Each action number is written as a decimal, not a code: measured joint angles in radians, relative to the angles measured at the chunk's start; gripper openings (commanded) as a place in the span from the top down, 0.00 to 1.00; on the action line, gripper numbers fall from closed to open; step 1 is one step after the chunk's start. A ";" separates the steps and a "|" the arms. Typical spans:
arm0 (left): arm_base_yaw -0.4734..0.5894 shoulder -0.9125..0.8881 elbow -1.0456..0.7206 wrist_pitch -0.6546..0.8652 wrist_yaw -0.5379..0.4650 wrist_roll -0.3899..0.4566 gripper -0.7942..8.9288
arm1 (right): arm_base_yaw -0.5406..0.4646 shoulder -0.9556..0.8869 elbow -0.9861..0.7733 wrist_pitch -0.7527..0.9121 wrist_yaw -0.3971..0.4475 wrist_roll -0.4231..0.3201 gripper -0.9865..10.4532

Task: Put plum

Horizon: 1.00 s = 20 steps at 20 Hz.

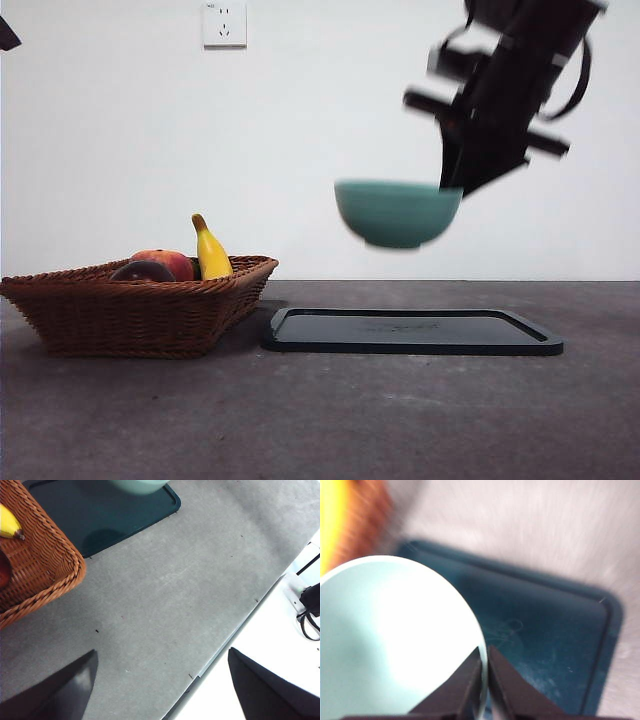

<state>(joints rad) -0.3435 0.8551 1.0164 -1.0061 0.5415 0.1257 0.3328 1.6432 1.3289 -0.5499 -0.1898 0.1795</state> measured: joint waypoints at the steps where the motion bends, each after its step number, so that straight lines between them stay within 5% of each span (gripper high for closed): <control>1: 0.000 0.000 0.000 0.000 0.000 0.000 0.51 | 0.000 -0.041 0.000 -0.024 -0.008 -0.002 0.90; 9: 0.000 0.000 0.000 0.000 0.000 0.000 0.51 | 0.029 -0.334 -0.010 -0.246 -0.018 -0.045 0.90; 20: 0.000 0.000 0.000 -0.001 0.000 0.000 0.51 | 0.166 -0.483 -0.394 -0.087 -0.018 -0.043 0.90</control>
<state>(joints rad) -0.3435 0.8551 1.0164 -1.0069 0.5415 0.1257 0.4992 1.1599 0.9348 -0.6369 -0.2081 0.1368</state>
